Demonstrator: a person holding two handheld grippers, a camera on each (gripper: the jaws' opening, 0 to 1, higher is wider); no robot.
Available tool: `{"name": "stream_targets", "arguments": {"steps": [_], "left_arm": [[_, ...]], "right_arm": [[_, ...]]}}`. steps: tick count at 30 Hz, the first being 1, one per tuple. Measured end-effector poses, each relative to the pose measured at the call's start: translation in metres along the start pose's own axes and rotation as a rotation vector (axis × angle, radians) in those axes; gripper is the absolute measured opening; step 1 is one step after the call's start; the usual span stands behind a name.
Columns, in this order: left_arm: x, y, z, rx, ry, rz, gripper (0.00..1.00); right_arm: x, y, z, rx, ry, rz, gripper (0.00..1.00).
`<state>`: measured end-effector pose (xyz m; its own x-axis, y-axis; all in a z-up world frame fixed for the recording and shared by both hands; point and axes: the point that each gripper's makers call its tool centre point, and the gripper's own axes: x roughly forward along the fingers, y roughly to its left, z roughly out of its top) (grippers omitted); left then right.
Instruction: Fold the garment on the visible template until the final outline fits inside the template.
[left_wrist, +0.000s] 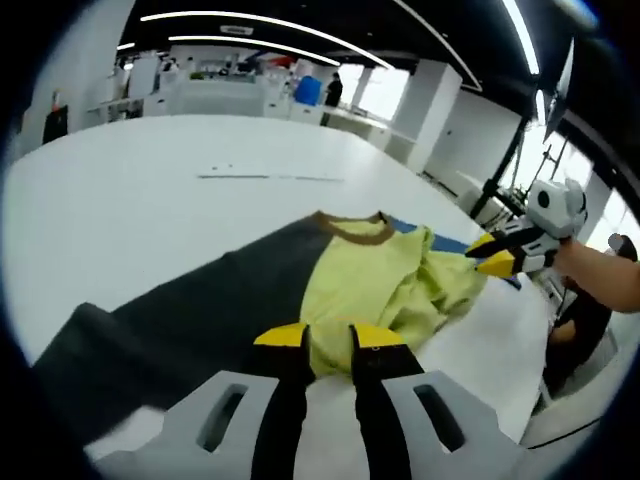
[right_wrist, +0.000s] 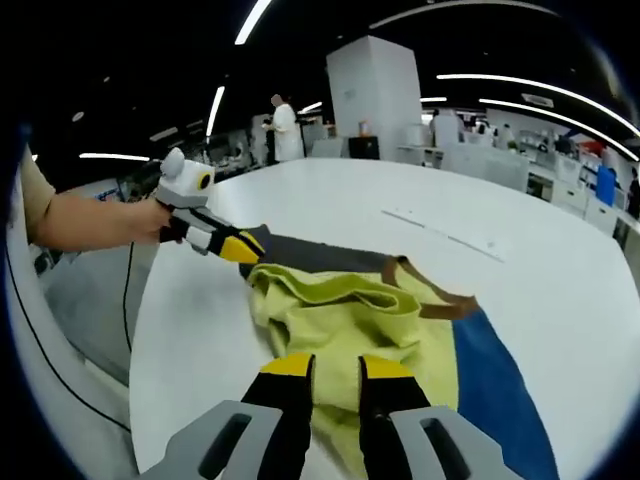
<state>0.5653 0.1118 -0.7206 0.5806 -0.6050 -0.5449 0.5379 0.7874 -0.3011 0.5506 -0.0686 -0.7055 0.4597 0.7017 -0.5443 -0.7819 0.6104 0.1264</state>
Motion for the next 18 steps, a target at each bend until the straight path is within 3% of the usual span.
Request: {"name": "stream_targets", "arguments": {"steps": [11,18], "left_arm": [[-0.004,-0.015,-0.030,0.008,0.031,-0.019,0.12],[0.002,-0.015,-0.033,0.020,0.039,-0.007,0.11]], "right_arm": [[0.018,0.020,0.009,-0.038,0.001,0.042,0.12],[0.032,0.031,0.008,-0.060,0.015,0.056,0.10]]}}
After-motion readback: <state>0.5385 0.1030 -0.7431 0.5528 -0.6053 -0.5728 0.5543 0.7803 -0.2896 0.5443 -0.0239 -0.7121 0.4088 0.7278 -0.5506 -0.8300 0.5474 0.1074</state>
